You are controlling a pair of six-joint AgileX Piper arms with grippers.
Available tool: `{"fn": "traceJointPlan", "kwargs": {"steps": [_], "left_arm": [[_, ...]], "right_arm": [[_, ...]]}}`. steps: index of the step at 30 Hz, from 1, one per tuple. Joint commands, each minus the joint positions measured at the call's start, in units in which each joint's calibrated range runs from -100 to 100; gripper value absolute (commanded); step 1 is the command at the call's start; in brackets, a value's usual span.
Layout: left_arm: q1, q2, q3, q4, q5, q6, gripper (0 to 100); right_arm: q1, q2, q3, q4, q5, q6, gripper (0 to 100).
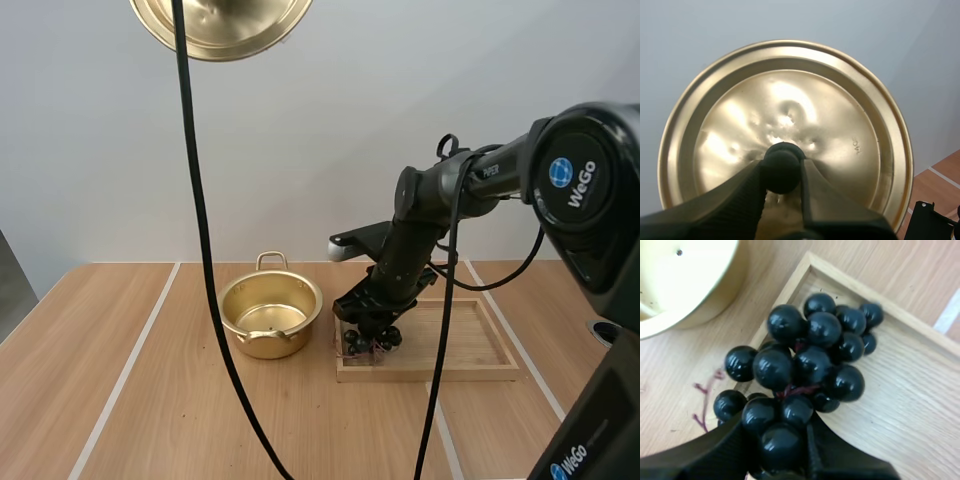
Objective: Open the pot, put the grape inside, and close it
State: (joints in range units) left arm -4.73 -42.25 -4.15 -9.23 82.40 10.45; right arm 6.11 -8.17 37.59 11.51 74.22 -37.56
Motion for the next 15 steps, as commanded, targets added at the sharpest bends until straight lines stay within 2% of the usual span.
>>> {"fn": "traceJointPlan", "kwargs": {"steps": [1, 15], "left_arm": [[-0.20, -0.3, -0.6, -1.2, -1.4, -0.7, 0], [-0.20, -0.3, -0.6, -1.6, -1.4, -0.7, 0]], "right_arm": [[0.1, -2.5, 0.2, -0.8, 1.4, -0.5, 0], [0.1, -11.6, 0.2, -0.8, 4.8, -0.5, 0]]}}
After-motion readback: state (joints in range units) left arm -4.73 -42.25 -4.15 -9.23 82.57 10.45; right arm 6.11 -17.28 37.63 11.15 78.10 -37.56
